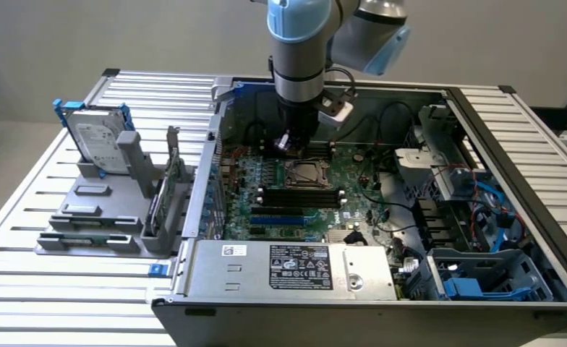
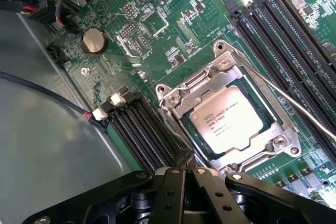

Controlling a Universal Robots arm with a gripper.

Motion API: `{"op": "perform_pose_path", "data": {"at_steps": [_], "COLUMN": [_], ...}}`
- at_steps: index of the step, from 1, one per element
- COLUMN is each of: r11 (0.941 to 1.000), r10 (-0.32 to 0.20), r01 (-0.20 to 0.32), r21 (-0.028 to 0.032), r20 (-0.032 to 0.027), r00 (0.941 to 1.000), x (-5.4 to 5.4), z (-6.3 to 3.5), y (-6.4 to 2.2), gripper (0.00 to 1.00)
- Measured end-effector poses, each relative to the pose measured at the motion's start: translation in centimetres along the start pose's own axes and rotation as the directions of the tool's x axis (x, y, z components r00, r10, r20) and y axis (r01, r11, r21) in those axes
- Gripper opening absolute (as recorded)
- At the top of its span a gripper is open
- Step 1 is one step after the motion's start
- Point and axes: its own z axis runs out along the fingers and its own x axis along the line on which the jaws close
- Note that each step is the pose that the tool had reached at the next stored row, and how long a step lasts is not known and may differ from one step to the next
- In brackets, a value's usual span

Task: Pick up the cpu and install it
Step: 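Install the first cpu locking lever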

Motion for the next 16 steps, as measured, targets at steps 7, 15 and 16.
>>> {"op": "perform_pose_path", "data": {"at_steps": [7,15,16], "r11": [1.0000,1.0000,1.0000], "r10": [0.000,0.000,0.001], "r01": [0.000,0.000,-0.001], "r21": [0.0011,0.0019,0.0022], "r20": [0.0024,0.0046,0.0050], "r00": [1.0000,1.0000,1.0000], "x": [0.26,0.59,0.63], "z": [0.10,0.23,0.25], "y": [0.37,0.83,0.89], "gripper": [0.11,0.11,0.11]}}
